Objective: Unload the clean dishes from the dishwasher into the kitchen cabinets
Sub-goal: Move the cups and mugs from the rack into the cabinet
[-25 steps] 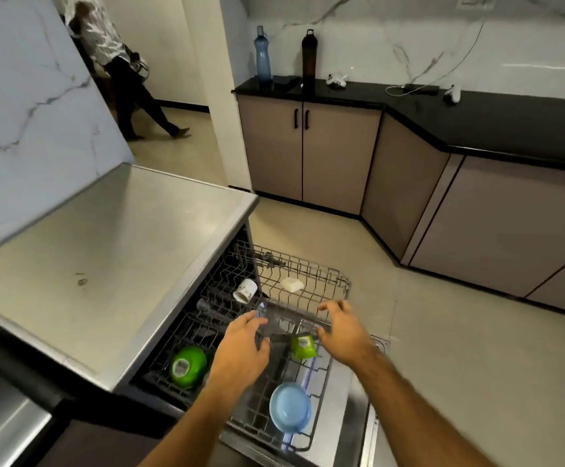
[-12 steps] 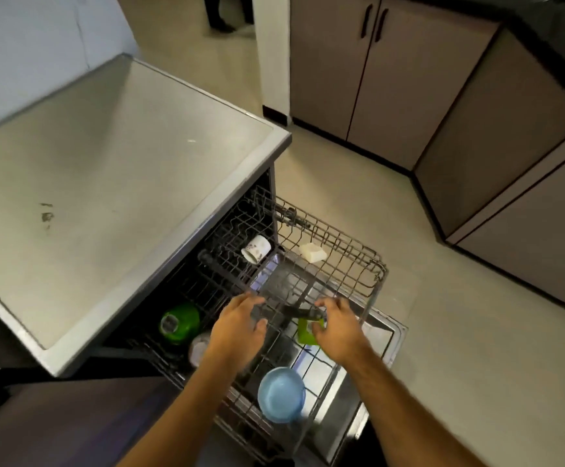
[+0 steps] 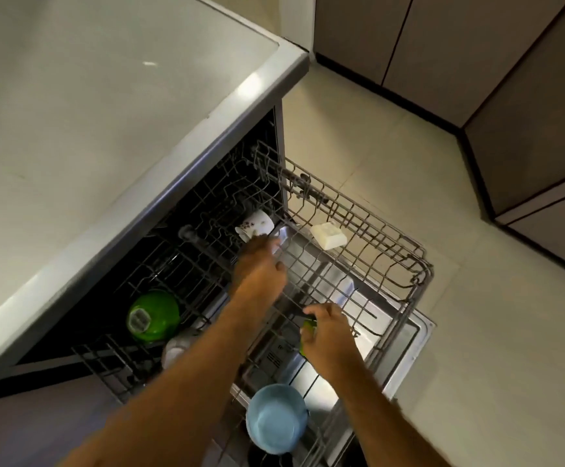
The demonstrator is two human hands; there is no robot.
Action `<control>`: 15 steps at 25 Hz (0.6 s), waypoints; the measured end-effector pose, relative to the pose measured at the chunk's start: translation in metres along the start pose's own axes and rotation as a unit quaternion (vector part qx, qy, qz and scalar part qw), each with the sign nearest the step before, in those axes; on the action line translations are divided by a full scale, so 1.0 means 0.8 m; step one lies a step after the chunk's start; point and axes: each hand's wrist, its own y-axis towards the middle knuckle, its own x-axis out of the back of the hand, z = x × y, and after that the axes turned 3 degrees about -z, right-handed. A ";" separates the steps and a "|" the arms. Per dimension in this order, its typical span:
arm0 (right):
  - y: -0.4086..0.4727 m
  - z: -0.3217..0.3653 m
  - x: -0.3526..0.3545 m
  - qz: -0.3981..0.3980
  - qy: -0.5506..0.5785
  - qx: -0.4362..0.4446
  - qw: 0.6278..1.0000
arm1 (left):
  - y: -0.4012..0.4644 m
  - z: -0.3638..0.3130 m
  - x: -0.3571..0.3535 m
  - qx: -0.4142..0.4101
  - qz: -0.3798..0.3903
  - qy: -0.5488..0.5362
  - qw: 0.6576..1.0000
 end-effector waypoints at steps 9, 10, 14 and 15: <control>-0.003 -0.032 -0.007 0.014 -0.036 0.057 0.998 | 0.129 0.046 -0.039 -0.027 0.003 0.185 0.982; -0.003 -0.033 -0.006 0.016 -0.043 0.063 0.997 | 0.135 0.051 -0.042 -0.021 0.010 0.189 0.982; -0.002 -0.035 -0.003 0.010 -0.060 0.082 0.995 | 0.142 0.058 -0.047 -0.034 -0.023 0.185 0.982; -0.001 -0.035 -0.003 0.011 -0.063 0.082 0.995 | 0.137 0.056 -0.048 -0.038 -0.039 0.172 0.984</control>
